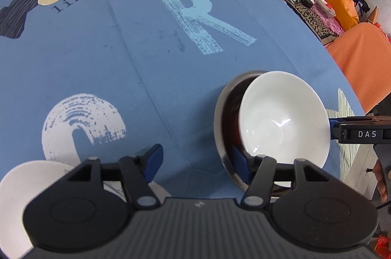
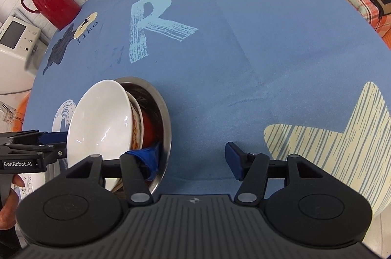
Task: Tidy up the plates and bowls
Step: 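Lift the nested bowl stack with both grippers and lower it onto the plate stack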
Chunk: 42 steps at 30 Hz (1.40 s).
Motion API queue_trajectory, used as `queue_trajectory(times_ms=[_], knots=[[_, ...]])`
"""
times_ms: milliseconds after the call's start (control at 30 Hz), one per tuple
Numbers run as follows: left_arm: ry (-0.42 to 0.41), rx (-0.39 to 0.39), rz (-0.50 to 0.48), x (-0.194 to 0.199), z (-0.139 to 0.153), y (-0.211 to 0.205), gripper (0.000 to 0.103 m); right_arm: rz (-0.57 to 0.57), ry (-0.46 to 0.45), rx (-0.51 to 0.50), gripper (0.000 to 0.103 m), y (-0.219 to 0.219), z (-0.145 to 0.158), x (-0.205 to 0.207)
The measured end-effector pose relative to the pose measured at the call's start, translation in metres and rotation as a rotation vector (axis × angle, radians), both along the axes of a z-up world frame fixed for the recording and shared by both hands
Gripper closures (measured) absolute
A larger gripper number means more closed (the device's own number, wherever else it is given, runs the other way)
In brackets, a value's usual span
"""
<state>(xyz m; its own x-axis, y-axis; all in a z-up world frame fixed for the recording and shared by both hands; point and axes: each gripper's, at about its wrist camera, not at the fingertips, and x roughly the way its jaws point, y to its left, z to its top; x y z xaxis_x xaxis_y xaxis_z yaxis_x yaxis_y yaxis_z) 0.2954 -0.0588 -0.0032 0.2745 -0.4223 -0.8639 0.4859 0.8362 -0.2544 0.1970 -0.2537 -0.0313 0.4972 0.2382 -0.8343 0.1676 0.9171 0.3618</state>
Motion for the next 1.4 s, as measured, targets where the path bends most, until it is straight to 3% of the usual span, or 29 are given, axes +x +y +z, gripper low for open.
queue_trajectory(times_ms=[133, 233, 300, 367, 467, 533, 567, 633, 800, 933, 1100, 1233, 1400], knots=[[0.006, -0.005, 0.009, 0.001, 0.000, 0.002, 0.042, 0.028, -0.012, -0.032, 0.060, 0.004, 0.001, 0.001], [0.013, -0.004, 0.010, 0.001, 0.000, 0.002, 0.042, 0.011, 0.007, 0.008, 0.060, 0.000, -0.001, 0.003], [0.008, -0.006, 0.007, 0.001, 0.000, 0.002, 0.043, 0.024, -0.016, 0.029, 0.065, -0.002, -0.003, 0.001], [-0.006, -0.015, 0.000, -0.001, 0.000, 0.003, 0.046, 0.029, -0.048, 0.082, 0.082, -0.004, -0.004, -0.002], [0.008, -0.052, -0.005, -0.003, 0.002, 0.003, 0.061, 0.043, -0.083, 0.120, 0.096, -0.003, -0.003, -0.005], [0.027, -0.083, -0.010, -0.003, 0.002, 0.002, 0.080, 0.053, -0.100, 0.110, 0.103, 0.001, 0.000, -0.006], [0.033, -0.093, -0.006, -0.004, 0.003, 0.001, 0.083, 0.047, -0.105, 0.114, 0.103, 0.003, 0.000, -0.007], [0.037, -0.107, -0.008, -0.005, 0.004, -0.002, 0.103, 0.031, -0.106, 0.134, 0.103, 0.004, 0.000, -0.008], [-0.007, -0.100, -0.006, -0.007, 0.008, -0.009, 0.103, -0.020, -0.092, 0.202, 0.103, 0.001, -0.005, -0.014], [-0.029, -0.108, -0.003, -0.009, 0.011, -0.007, 0.103, -0.029, -0.105, 0.200, 0.103, 0.007, -0.005, -0.021], [-0.027, -0.112, 0.021, -0.004, 0.014, -0.001, 0.103, -0.052, -0.097, 0.248, 0.103, 0.010, -0.006, -0.019], [-0.020, -0.134, 0.055, 0.003, 0.021, 0.008, 0.103, -0.047, -0.125, 0.255, 0.103, 0.013, 0.006, -0.013], [-0.068, -0.121, 0.091, 0.004, 0.040, 0.024, 0.103, -0.004, -0.113, 0.239, 0.103, 0.032, 0.019, 0.002]])
